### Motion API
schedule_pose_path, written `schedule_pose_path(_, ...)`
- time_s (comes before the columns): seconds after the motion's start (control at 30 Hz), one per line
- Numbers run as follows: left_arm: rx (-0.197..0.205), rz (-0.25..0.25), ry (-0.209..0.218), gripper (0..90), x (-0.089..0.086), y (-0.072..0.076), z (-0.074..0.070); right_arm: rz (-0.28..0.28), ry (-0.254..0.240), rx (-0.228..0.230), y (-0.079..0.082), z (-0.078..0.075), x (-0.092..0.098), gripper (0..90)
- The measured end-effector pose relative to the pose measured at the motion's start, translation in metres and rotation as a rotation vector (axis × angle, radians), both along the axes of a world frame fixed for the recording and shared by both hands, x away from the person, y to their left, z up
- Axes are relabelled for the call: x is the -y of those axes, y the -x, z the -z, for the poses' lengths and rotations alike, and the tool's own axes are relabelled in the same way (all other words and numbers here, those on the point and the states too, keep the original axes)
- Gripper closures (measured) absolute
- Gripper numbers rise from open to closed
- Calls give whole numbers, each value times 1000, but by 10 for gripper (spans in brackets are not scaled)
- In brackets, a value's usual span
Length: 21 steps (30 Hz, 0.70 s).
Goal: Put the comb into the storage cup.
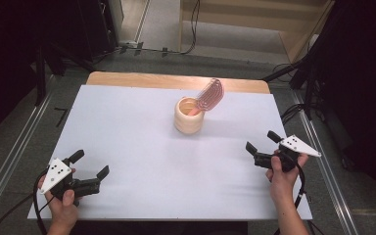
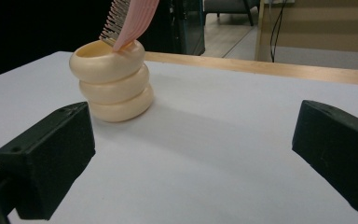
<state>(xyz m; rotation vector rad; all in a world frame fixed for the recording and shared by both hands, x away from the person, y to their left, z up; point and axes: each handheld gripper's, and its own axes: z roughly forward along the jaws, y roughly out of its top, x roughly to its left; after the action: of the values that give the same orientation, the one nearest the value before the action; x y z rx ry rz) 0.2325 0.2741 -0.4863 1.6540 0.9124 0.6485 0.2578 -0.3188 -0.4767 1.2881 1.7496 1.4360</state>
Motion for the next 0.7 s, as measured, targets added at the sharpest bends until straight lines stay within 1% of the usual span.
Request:
schedule_pose_path(0.33,1,-1,-2,0,0,0,0,14,14,-8,15,12,13,0)
schedule_pose_path(0.43,0,-1,-1,0,0,0,0,19,6,-13,19,14,17,0)
schedule_pose_path(0.7,0,-3,-1,0,0,0,0,30,6,-22,28,20,24,0)
